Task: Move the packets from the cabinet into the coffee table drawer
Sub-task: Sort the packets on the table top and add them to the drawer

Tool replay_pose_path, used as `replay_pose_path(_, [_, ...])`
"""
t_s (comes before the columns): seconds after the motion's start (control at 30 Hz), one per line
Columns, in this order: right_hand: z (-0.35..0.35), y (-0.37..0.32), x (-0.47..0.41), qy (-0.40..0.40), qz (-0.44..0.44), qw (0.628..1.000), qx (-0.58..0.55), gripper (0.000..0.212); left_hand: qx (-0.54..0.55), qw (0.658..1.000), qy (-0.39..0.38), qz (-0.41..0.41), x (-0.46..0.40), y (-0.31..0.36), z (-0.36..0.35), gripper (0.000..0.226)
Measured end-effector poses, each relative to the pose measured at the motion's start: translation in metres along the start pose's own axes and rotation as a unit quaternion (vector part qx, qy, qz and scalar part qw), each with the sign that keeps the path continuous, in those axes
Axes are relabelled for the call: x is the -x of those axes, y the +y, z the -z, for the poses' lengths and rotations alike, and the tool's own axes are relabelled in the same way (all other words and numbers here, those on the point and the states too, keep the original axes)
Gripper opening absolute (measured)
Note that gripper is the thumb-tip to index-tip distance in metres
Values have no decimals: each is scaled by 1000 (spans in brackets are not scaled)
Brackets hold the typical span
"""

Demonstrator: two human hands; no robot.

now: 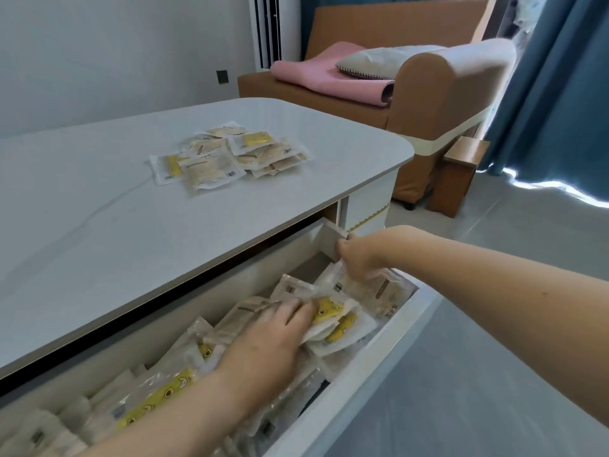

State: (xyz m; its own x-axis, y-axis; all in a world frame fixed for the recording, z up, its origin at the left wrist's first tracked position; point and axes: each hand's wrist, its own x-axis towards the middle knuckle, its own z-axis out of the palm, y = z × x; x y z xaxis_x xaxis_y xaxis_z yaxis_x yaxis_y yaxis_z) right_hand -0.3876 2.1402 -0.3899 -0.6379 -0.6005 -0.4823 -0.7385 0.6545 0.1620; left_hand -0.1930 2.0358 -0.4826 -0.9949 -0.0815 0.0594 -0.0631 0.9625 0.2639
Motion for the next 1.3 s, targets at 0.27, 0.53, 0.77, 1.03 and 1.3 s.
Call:
replay_pose_path(0.27, [-23, 4, -20, 6, 145, 965, 220, 48, 252, 935, -207, 142, -24, 3, 28, 55])
replay_pose_path(0.53, [-17, 9, -15, -43, 140, 980, 132, 48, 145, 965, -182, 117, -24, 13, 26, 50])
replay_pose_path(0.77, [40, 17, 23, 71, 168, 981, -67, 50, 104, 989, -15, 102, -27, 26, 77, 15])
replay_pose_path(1.03, [108, -1, 14, 293, 203, 894, -272, 24, 72, 971, 213, 78, -47, -5, 167, 17])
replay_pose_path(1.3, [122, -28, -65, 392, 28, 859, -328, 45, 84, 931, 228, 272, -77, -88, 160, 51])
